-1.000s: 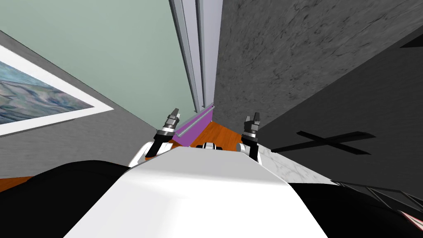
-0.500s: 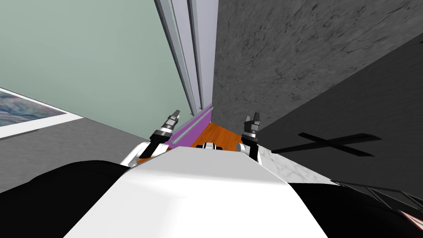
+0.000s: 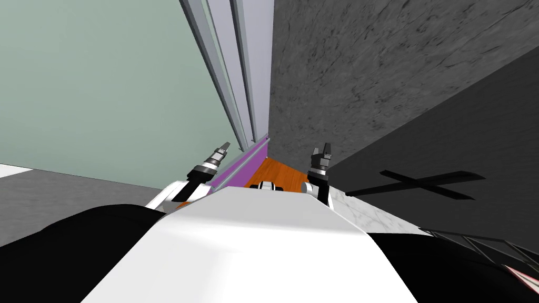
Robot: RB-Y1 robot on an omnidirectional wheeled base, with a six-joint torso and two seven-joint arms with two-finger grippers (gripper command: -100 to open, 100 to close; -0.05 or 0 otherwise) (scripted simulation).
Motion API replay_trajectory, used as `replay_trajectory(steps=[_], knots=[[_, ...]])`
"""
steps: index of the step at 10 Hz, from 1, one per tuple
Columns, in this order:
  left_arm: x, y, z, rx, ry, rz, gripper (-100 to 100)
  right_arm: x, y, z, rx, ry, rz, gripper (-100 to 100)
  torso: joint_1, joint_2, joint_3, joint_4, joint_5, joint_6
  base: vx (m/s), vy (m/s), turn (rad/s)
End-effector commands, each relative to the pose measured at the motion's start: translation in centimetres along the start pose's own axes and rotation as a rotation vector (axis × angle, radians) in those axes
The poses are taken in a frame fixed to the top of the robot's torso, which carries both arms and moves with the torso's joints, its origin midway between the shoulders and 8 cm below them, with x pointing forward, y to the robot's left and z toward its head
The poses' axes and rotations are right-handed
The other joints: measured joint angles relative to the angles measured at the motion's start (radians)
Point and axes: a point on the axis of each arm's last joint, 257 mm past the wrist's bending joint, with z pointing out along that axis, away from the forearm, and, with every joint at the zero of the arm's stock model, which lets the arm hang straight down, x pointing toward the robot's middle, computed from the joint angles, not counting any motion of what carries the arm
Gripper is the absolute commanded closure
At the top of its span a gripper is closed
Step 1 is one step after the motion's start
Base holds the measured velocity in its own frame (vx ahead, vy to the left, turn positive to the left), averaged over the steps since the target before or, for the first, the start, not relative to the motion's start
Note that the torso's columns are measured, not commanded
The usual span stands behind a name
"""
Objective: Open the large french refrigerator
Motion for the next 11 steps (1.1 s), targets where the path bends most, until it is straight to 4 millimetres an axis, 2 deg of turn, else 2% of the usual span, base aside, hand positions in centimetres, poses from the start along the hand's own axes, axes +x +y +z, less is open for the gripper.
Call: replay_trajectory(steps=[1, 5, 8, 9, 10, 11], knots=[[0.1, 1.2, -0.4, -0.052, 0.032, 0.052, -100, 0.0, 0.0, 0.0, 0.0, 0.0, 0.0, 0, 0.001, 0.0, 0.0, 0.0, 0.0, 0.0, 0.141, -0.006, -0.057], [0.1, 1.8, -0.8, -0.099, 0.073, 0.124, -100, 0.0, 0.0, 0.0, 0.0, 0.0, 0.0, 0, 0.001, 0.003, 0.002, 0.001, 0.0, 0.0, 0.122, 0.008, -0.054], [0.1, 0.0, -0.9, -0.086, 0.097, 0.166, -100, 0.0, 0.0, 0.0, 0.0, 0.0, 0.0, 0, 0.003, -0.003, -0.002, 0.0, 0.0, 0.002, 0.118, 0.003, -0.048], [0.1, 0.5, -0.9, -0.092, 0.095, 0.159, -100, 0.0, 0.0, 0.0, 0.0, 0.0, 0.0, 0, 0.002, -0.002, -0.002, 0.0, 0.0, 0.001, 0.035, -0.004, -0.003], [-1.0, 0.8, -0.7, -0.111, 0.077, 0.163, -100, 0.0, 0.0, 0.0, 0.0, 0.0, 0.0, 0, 0.003, 0.001, 0.001, 0.0, 0.001, 0.001, 0.041, -0.014, -0.164], [-0.4, 0.5, -0.9, -0.099, 0.087, 0.161, -100, 0.0, 0.0, 0.0, 0.0, 0.0, 0.0, 0, 0.003, 0.0, 0.0, 0.0, 0.001, 0.002, 0.025, -0.005, -0.046]])
